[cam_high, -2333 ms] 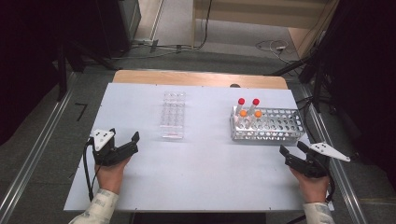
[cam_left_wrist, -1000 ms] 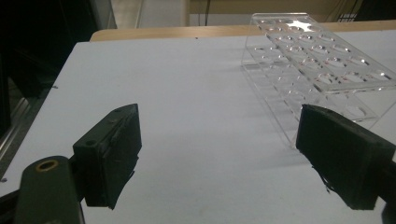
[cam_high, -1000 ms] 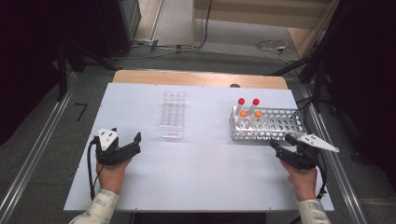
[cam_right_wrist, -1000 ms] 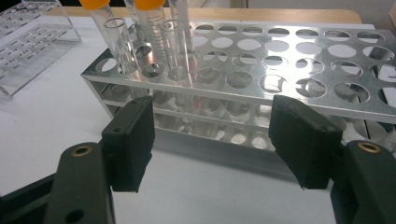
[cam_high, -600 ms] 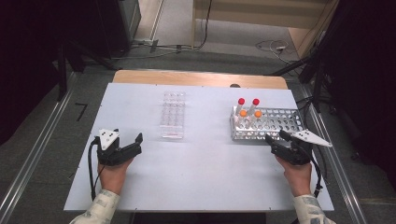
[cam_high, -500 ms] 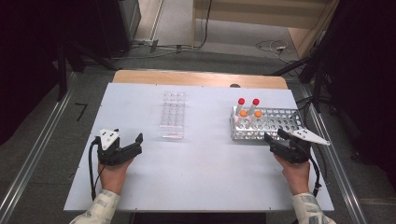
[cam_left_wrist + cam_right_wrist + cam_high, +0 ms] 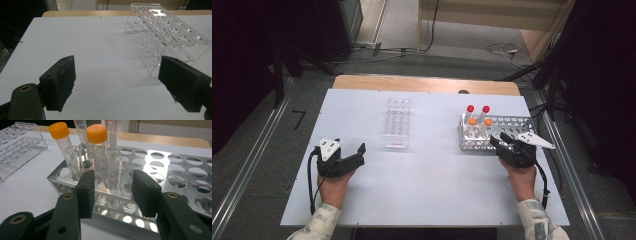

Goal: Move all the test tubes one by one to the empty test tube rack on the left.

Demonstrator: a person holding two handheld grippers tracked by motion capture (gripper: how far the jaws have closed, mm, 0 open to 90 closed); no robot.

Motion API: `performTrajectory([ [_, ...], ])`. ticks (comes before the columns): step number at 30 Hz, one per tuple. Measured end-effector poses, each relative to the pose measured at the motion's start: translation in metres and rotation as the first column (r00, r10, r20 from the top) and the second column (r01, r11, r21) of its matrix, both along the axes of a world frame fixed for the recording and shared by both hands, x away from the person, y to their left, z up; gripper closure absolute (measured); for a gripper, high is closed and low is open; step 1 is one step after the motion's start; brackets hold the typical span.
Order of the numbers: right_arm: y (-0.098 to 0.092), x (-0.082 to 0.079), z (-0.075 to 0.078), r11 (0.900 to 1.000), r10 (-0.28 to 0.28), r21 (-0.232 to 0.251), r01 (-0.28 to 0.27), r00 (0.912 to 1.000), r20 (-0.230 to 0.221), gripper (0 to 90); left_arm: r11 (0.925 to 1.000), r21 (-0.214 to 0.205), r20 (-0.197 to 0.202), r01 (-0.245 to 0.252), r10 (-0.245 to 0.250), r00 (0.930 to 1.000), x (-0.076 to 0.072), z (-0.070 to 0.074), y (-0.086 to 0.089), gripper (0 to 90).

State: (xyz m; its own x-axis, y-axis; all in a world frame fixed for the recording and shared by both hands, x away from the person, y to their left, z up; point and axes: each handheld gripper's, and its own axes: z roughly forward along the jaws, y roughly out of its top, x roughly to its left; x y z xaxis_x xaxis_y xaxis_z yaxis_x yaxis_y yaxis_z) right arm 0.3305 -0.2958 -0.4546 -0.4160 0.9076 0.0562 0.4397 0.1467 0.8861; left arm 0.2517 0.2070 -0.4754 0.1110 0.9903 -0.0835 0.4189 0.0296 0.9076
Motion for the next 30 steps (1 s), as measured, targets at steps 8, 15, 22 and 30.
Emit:
performTrajectory([
  [8,0.005,0.006,-0.003,0.9999,-0.004,-0.014,0.004,0.9999,0.016,62.9,1.0000,0.000,-0.001,-0.001,0.001,1.0000,0.000,-0.001,0.000,15.0],
  [15,0.008,0.010,-0.006,0.9996,-0.002,-0.026,0.002,0.9998,0.021,66.9,1.0000,0.002,-0.003,0.001,-0.001,1.0000,0.000,-0.001,-0.001,15.1],
  [22,0.010,0.012,-0.007,0.9994,-0.008,-0.034,0.008,0.9998,0.017,71.7,1.0000,0.003,-0.004,0.002,-0.002,1.0000,0.000,-0.001,-0.001,15.1],
  [30,0.008,0.008,0.005,0.9998,-0.012,-0.016,0.013,0.9986,0.052,72.6,1.0000,0.006,-0.008,0.005,-0.005,1.0000,0.000,-0.001,-0.002,15.1],
])
